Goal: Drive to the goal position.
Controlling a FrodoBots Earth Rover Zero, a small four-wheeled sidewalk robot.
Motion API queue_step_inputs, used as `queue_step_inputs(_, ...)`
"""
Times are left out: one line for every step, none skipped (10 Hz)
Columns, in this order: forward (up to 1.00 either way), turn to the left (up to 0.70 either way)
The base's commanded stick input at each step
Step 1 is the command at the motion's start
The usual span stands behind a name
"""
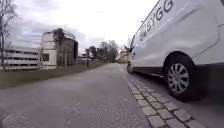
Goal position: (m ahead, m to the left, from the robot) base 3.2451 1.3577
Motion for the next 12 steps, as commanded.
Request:
queue_step_inputs(1.00, 0.00)
queue_step_inputs(1.00, 0.00)
queue_step_inputs(1.00, 0.00)
queue_step_inputs(1.00, 0.00)
queue_step_inputs(1.00, 0.00)
queue_step_inputs(1.00, 0.00)
queue_step_inputs(1.00, 0.00)
queue_step_inputs(1.00, 0.00)
queue_step_inputs(1.00, 0.00)
queue_step_inputs(1.00, 0.00)
queue_step_inputs(1.00, 0.00)
queue_step_inputs(1.00, 0.00)
